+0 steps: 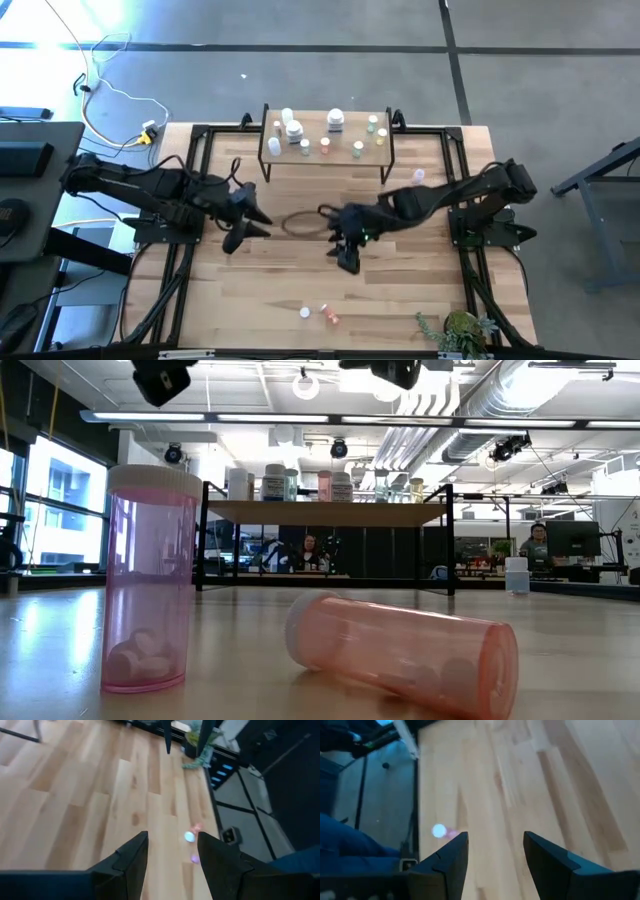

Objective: Pick and place medicine bottles onto shelf by color
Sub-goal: Put the purple pill bottle on the shelf

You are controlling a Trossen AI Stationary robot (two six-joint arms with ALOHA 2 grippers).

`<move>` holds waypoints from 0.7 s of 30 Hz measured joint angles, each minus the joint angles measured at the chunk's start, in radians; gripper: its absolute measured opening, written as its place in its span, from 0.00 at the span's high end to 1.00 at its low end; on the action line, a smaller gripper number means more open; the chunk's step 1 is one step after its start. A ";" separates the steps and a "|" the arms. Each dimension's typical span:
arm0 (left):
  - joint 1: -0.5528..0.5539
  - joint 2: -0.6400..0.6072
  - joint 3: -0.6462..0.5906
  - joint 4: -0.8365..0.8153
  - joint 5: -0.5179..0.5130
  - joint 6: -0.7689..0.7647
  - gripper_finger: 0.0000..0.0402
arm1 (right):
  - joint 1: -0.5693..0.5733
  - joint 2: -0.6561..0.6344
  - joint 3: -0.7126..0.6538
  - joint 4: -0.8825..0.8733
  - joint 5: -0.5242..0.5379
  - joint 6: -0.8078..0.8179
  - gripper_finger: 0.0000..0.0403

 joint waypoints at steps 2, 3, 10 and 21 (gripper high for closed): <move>-0.024 0.000 0.000 0.001 0.000 -0.005 0.60 | 0.036 0.014 0.000 0.032 0.028 0.012 0.55; -0.034 0.000 0.000 0.001 0.000 -0.006 0.60 | 0.051 0.022 0.000 0.062 0.040 0.024 0.54; -0.082 0.001 0.000 -0.006 0.000 -0.031 0.60 | 0.130 0.105 0.000 0.190 0.066 0.013 0.47; -0.122 0.001 0.000 -0.028 -0.045 -0.049 0.60 | 0.187 0.242 0.000 0.367 0.075 -0.187 0.46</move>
